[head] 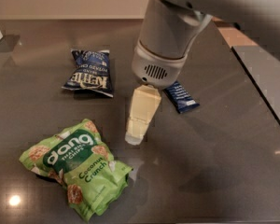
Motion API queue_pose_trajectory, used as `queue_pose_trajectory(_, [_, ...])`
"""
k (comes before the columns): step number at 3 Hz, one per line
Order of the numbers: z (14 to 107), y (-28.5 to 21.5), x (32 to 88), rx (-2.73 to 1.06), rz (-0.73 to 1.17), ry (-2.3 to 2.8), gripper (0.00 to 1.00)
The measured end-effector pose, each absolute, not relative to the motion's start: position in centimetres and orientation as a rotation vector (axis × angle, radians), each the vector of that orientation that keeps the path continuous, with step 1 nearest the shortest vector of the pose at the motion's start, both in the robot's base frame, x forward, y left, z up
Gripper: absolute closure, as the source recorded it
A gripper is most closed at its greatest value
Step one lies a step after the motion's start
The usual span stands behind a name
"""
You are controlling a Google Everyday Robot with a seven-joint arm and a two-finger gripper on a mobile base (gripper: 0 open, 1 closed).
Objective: Move green rice chip bag near rxbar blueberry
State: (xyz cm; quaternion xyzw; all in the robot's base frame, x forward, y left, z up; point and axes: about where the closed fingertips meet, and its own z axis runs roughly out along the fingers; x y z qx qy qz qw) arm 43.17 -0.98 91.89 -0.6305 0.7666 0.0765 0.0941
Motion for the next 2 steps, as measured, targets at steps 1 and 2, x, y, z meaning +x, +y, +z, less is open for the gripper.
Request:
queue_pose_trajectory(1, [90.5, 3.7, 41.9, -1.919, 0.243, 2.283, 0.0])
queue_pose_trajectory(2, [89.4, 7.1, 39.3, -2.007, 0.304, 2.282, 0.0])
